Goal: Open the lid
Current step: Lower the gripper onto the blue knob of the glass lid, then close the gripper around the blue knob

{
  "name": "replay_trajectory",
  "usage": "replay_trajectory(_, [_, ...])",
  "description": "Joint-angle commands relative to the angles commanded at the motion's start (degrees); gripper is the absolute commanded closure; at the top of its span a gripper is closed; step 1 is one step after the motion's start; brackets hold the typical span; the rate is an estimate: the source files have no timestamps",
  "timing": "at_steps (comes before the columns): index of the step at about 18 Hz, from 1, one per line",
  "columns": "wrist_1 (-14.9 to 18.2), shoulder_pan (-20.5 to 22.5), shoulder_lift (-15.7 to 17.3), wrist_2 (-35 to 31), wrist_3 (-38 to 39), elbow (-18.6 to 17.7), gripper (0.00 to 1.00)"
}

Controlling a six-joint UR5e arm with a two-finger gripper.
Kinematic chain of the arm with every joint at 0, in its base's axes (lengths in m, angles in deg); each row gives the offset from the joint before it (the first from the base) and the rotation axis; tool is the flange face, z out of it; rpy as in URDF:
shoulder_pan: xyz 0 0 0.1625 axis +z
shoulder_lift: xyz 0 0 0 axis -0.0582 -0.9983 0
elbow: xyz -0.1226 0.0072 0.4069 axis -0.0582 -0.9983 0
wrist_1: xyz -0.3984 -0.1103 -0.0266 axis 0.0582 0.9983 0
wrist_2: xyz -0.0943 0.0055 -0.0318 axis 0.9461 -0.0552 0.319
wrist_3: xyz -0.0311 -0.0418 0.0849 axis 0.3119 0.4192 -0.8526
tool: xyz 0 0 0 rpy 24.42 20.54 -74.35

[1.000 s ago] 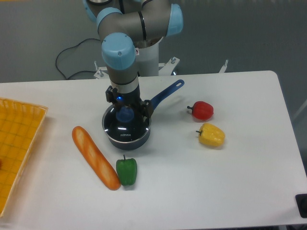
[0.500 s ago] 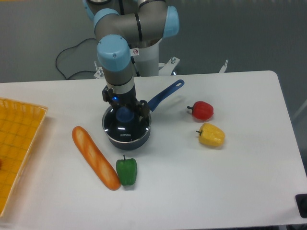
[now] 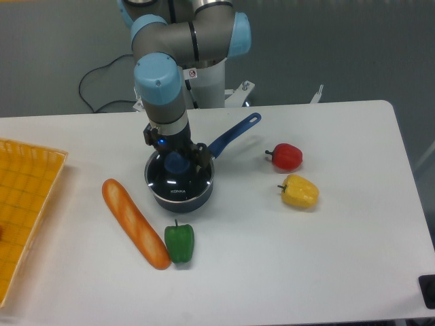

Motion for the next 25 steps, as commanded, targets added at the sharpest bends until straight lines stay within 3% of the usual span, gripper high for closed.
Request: replay_trajectory(25, [-0.1, -2.2, -1.6, -1.2, 1.7, 0.3, 0.00])
